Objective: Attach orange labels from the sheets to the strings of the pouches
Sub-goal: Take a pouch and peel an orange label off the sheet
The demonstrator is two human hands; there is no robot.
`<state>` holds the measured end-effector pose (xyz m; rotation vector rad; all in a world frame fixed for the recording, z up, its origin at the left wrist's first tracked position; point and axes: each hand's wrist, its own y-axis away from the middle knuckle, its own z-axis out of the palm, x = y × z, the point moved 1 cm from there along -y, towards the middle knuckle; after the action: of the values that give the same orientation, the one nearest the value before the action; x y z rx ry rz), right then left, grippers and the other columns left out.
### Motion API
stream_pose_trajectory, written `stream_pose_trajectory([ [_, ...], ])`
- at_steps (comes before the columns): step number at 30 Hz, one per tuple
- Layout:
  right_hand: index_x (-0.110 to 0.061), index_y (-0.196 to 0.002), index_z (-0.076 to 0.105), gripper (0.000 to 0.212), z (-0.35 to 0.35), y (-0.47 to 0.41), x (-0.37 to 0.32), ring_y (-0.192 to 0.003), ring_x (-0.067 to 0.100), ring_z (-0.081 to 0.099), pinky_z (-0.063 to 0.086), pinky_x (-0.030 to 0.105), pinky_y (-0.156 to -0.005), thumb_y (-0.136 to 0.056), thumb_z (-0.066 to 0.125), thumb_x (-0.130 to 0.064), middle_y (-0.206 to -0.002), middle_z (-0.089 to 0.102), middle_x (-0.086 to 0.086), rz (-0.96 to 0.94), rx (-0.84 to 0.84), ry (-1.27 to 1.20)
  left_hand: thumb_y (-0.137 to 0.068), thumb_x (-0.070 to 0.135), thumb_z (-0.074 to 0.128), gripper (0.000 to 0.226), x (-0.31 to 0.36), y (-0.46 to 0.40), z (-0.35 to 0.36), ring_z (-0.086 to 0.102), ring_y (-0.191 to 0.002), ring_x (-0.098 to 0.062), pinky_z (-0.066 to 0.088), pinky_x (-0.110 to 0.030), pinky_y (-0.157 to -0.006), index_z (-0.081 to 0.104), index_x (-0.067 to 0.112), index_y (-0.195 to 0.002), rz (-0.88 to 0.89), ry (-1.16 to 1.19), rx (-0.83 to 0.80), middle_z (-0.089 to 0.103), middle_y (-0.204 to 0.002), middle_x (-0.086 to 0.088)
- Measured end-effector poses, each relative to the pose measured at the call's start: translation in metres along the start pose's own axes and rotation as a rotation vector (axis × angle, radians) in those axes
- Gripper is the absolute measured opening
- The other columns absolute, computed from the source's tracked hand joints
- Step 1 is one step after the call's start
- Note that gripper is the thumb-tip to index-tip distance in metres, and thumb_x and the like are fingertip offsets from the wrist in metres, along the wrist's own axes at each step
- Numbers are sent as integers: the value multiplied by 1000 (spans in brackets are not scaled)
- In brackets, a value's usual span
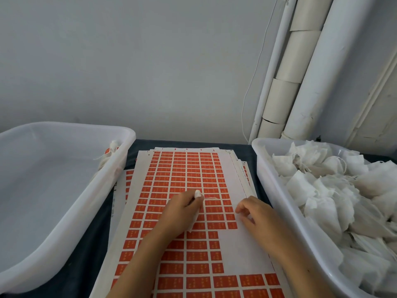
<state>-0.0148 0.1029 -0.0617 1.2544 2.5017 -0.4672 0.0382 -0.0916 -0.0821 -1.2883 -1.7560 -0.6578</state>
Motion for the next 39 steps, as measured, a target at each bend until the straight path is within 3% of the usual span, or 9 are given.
stream_pose_trajectory([
  [4, -31, -109, 53, 17, -6, 11, 1, -102, 1, 56, 41, 7, -86, -93, 51, -37, -120, 54, -17, -7, -49, 75, -98, 39, 41, 32, 1, 1, 2, 55, -61, -9, 43, -19, -57, 54, 25, -72, -8, -26, -7, 60, -68, 5],
  [8, -34, -125, 50, 32, -1, 15, -2, -115, -2, 50, 32, 10, -102, -94, 45, -43, -132, 48, -20, -144, -115, 245, -98, 40, 42, 30, 1, 2, 3, 58, -65, -9, 42, -15, -55, 56, 25, -75, -10, -58, -11, 64, -74, 4],
  [11, -34, -122, 53, 32, 5, 16, 0, -111, -3, 51, 31, 5, -97, -92, 48, -44, -127, 51, -21, -158, -62, 212, -98, 40, 43, 29, 0, 2, 3, 59, -66, -9, 42, -15, -55, 56, 26, -76, -4, -78, -19, 65, -75, 5],
  [17, -30, -85, 52, 15, 17, 5, -1, -82, 1, 57, 47, 14, -80, -83, 67, -33, -95, 57, -15, 167, -18, -174, -98, 41, 42, 28, -1, 1, 4, 61, -67, -8, 42, -15, -55, 54, 29, -75, 1, -107, -36, 63, -74, 9],
  [22, -33, -71, 45, 24, 20, -1, -4, -70, -2, 52, 35, 3, -64, -85, 64, -35, -85, 48, -21, 237, -69, -152, -97, 41, 43, 27, -2, 0, 4, 57, -62, -4, 36, -11, -50, 52, 30, -73, 15, -138, -32, 59, -70, 14],
  [26, -34, -70, 44, 24, 20, -1, -9, -72, -1, 52, 38, 8, -71, -86, 62, -36, -92, 52, -17, 246, -80, -102, -97, 41, 43, 27, -3, 0, 5, 60, -65, -6, 38, -12, -53, 53, 30, -75, 17, -137, -40, 61, -73, 14],
  [30, -28, -86, 51, 14, 22, 3, -12, -81, 2, 54, 44, 16, -82, -87, 61, -37, -106, 58, -10, 296, -28, -82, -97, 42, 43, 27, -4, -1, 5, 60, -66, -6, 38, -12, -54, 54, 30, -75, 23, -141, -48, 61, -73, 15],
  [35, -23, -109, 56, 31, 31, 9, -26, -99, 9, 58, 46, 26, -96, -87, 56, -45, -114, 57, -7, 344, 76, 79, -97, 44, 41, 29, -7, -1, 7, 57, -63, -4, 37, -12, -55, 53, 30, -74, 47, -160, -44, 60, -70, 15],
  [39, -27, -115, 54, 35, 41, 13, -34, -105, 9, 55, 44, 27, -99, -88, 51, -50, -118, 55, -9, 341, 87, 77, -97, 44, 40, 31, -8, -2, 8, 55, -61, -4, 37, -13, -55, 53, 30, -73, 65, -185, -44, 58, -67, 14],
])
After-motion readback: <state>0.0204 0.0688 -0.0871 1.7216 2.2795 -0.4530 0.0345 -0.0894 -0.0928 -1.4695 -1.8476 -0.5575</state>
